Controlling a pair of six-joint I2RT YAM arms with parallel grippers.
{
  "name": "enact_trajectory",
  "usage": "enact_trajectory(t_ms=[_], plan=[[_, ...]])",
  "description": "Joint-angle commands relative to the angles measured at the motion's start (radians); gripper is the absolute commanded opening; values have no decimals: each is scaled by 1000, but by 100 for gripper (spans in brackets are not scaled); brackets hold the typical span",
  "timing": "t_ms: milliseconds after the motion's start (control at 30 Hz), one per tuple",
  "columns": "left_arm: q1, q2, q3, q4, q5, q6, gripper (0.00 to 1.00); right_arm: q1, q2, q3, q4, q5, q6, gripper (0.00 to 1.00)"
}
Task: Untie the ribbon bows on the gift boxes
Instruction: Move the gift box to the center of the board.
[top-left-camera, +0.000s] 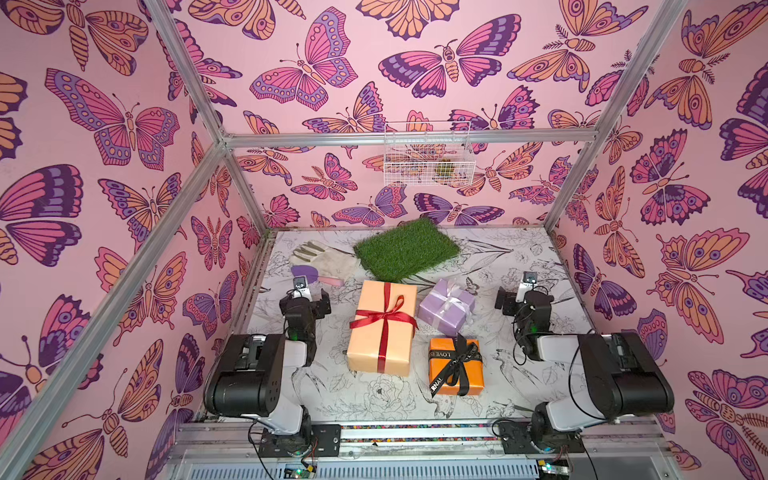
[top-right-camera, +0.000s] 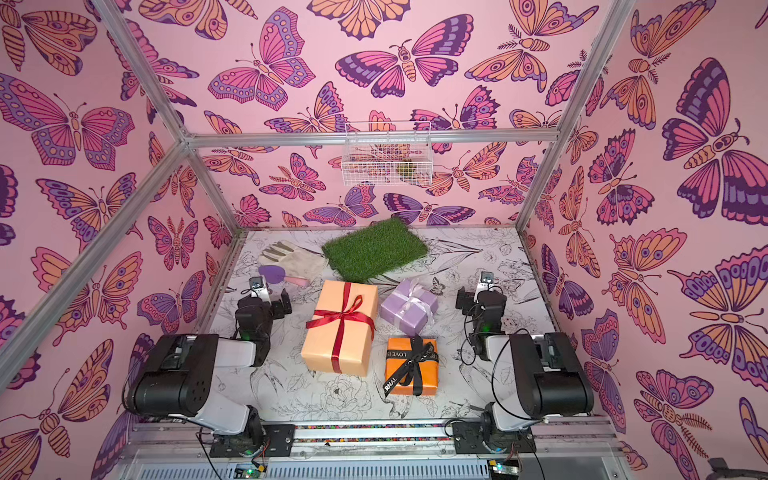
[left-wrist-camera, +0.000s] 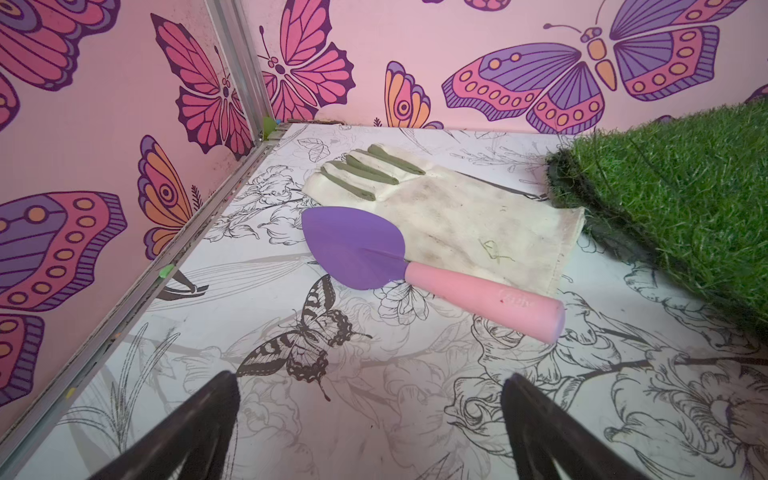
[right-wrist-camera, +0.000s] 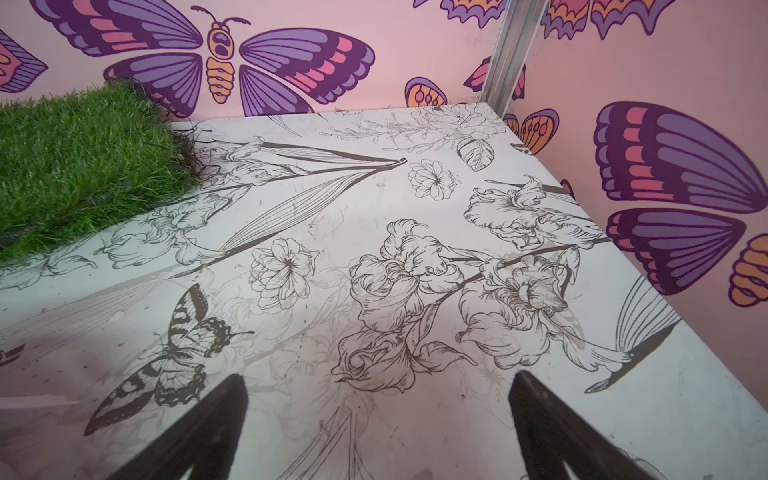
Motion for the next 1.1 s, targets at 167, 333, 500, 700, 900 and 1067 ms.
enact_trajectory(t_ms=[167, 333, 500, 700, 900, 1067], plan=[[-7, -1, -5, -11, -8, 6, 100, -8, -6, 12, -15, -18, 8, 99], [-7, -1, -5, -12, -8, 4, 100, -8, -6, 11, -16, -18, 10, 100], [-7, -1, -5, -12, -8, 3, 100, -8, -6, 12, -16, -17, 10, 100], [-6, -16, 5, -55, -9, -6, 100, -8, -5, 13, -19, -19, 10, 100], [-5, -5, 0, -27, -11, -3, 100, -8, -5, 13, -20, -20, 10, 99], [-12, -45, -12, -29, -12, 12, 100, -7, -24, 8, -14, -38, -7, 100]])
